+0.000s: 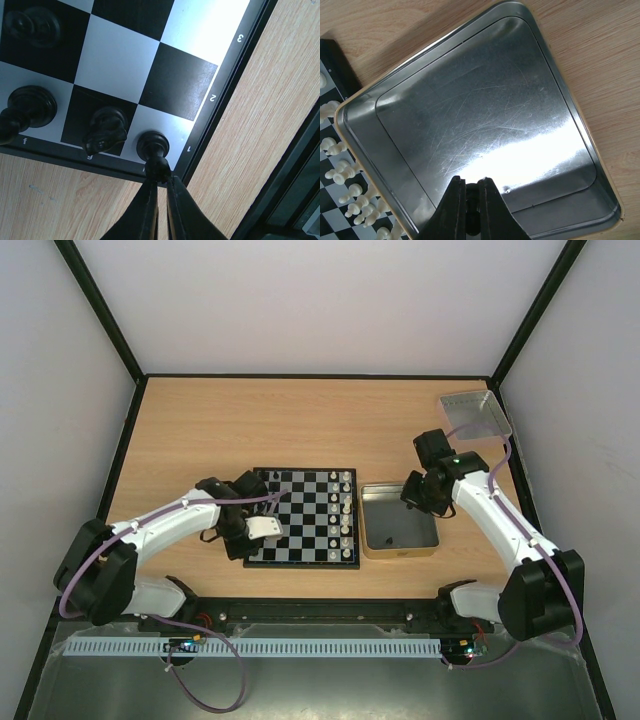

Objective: Set up the chess pieces on the board
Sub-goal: Adjust the chess piece on the chessboard.

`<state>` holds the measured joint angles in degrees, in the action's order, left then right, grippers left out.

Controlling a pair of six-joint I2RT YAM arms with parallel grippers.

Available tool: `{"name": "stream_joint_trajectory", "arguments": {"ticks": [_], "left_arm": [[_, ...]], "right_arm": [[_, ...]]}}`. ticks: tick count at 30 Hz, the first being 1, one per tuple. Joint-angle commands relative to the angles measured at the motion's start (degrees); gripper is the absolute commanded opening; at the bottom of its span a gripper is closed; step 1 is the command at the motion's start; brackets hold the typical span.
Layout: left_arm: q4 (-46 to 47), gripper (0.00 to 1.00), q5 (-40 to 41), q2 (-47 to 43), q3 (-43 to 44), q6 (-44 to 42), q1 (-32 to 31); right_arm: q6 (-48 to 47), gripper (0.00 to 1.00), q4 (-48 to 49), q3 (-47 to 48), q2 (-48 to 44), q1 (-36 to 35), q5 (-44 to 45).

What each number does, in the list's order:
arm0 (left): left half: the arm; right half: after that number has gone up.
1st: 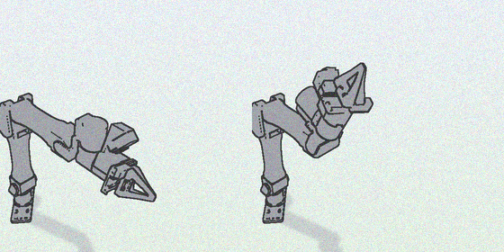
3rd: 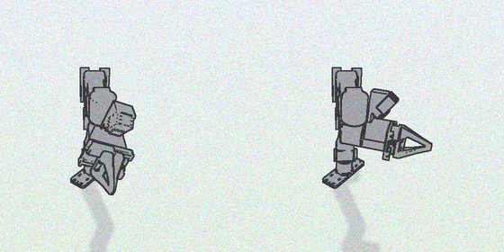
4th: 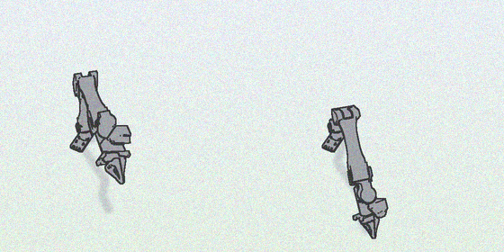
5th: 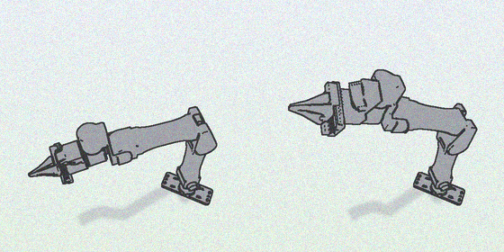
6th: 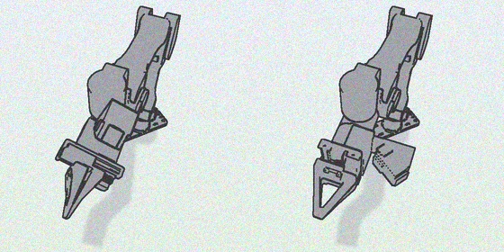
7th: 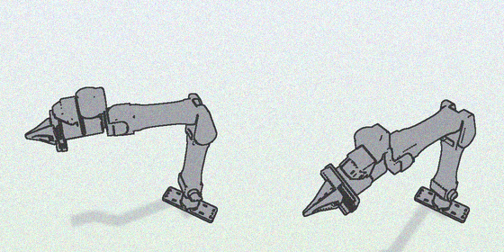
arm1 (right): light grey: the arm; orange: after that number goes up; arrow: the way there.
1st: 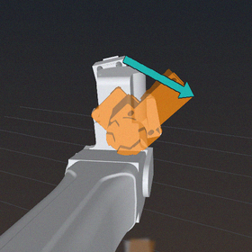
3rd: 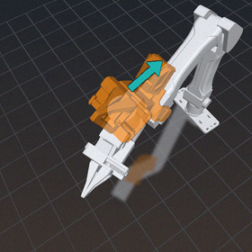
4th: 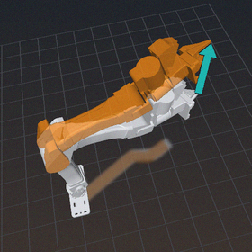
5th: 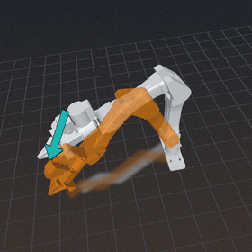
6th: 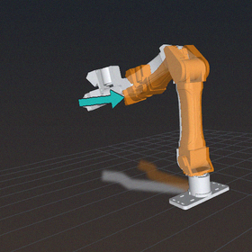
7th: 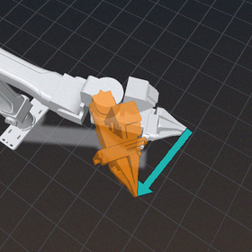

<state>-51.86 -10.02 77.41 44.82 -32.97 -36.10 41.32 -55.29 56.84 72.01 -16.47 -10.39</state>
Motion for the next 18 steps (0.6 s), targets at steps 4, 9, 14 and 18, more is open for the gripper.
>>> {"name": "stream_joint_trajectory", "arguments": {"ticks": [4,9,14,18], "left_arm": [[-0.13,0.08,0.44,0.68,-0.48,0.63,-0.42],[-0.02,0.08,0.36,0.44,-0.51,0.63,-0.79],[-0.06,0.08,0.44,0.38,-0.51,0.72,-1.76],[0.03,0.08,0.96,-0.01,-0.63,0.98,-1.78]], "right_arm": [[-0.52,0.02,-1.97,-0.07,-1.08,-0.06,0.3],[-0.81,0.02,-2.01,0.58,-0.78,-0.09,0.19],[-1.43,0.02,-2.37,1.12,0.13,-0.5,1.53],[-1.27,0.02,-3.18,2.96,1.05,-2.28,3.74]]}}
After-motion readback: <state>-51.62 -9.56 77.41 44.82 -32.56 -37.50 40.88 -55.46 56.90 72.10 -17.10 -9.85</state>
